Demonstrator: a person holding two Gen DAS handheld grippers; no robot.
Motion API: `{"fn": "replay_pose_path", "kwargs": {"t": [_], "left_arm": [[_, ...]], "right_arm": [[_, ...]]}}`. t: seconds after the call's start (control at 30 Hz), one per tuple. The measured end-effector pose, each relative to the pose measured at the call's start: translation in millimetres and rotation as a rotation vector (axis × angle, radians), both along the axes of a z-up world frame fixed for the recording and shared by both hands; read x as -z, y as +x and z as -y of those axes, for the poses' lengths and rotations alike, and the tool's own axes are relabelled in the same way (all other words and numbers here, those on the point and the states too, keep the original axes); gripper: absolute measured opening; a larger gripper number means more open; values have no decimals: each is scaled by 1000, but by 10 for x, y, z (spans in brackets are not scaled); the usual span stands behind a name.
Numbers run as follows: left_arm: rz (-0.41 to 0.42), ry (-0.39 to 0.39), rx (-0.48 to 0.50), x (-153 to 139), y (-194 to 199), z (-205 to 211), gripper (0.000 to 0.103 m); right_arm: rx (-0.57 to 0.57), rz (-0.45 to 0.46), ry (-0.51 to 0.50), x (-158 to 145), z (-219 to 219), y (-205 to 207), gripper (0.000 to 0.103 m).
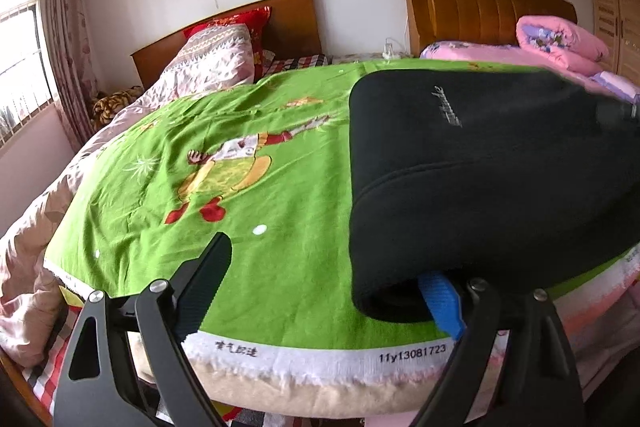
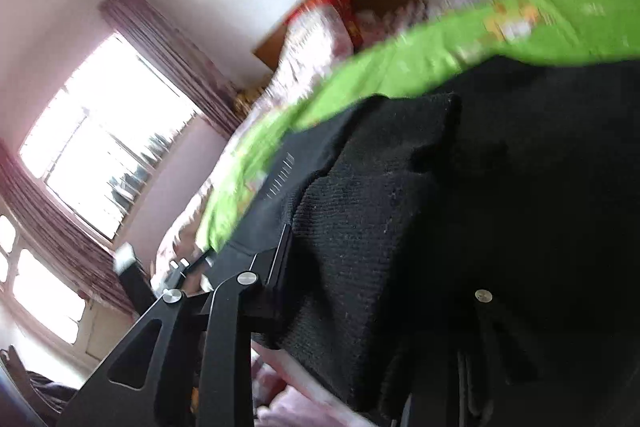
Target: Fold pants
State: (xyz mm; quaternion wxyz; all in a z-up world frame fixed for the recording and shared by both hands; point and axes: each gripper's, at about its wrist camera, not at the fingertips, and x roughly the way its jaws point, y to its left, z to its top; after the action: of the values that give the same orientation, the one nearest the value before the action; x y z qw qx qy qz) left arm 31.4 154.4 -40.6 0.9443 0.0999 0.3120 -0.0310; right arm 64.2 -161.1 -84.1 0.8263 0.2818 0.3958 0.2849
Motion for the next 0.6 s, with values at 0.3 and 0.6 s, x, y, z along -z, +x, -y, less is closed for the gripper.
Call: {"fn": "replay_pose_path", "kwargs": {"t": [0.3, 0.6], "left_arm": [[-34, 70, 57, -78, -96, 9, 89], [69, -253, 282, -958, -407, -170, 100]], "right_arm": [[27, -45, 4, 96, 157, -31, 44], [152, 230, -260, -574, 333, -554, 90]]}}
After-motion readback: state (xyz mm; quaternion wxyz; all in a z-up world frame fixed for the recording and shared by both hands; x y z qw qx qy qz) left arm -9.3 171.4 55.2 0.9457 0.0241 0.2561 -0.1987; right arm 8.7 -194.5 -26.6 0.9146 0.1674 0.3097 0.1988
